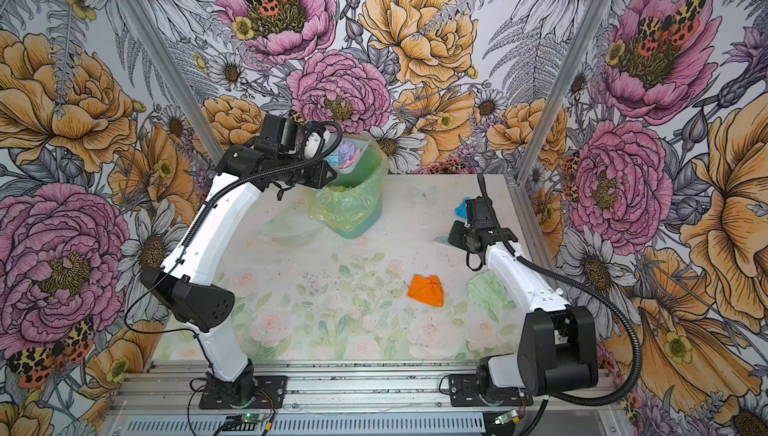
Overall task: Sweep away the paper scraps from the table
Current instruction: 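Carry the loaded dustpan with the left gripper over the green bin, then tilt the dustpan over the bin with the left gripper to dump the scraps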
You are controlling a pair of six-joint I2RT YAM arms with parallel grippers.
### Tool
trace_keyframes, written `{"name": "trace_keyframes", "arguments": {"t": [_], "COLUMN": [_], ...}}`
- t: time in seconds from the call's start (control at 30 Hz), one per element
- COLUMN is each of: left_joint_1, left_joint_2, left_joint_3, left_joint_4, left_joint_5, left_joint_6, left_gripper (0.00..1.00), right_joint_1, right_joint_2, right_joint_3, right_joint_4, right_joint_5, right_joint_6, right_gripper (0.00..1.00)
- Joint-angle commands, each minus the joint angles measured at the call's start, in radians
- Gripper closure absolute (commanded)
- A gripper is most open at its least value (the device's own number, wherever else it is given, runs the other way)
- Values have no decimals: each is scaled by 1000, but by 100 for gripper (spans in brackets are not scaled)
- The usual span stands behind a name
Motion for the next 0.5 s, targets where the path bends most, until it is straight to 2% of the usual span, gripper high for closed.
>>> {"name": "trace_keyframes", "arguments": {"t": [0.0,0.17,0.47], "left_joint_1": [17,54,81], "left_joint_2": [32,73,114], "left_joint_3": [30,75,118], "left_joint_4": [0,0,2], "left_joint_5": [103,189,278], "left_joint_6": [-47,-95,-142], "left_gripper": [77,77,77], "right_joint_1": [-4,-2,-3], "right_joint_2": [7,1,-1], "right_joint_3": [15,10,5], "right_joint_4": [7,7,7], "right_joint_5": [-10,-10,-8], "right_joint_6": [-2,-4,-6], "right_gripper": [100,100,100]}}
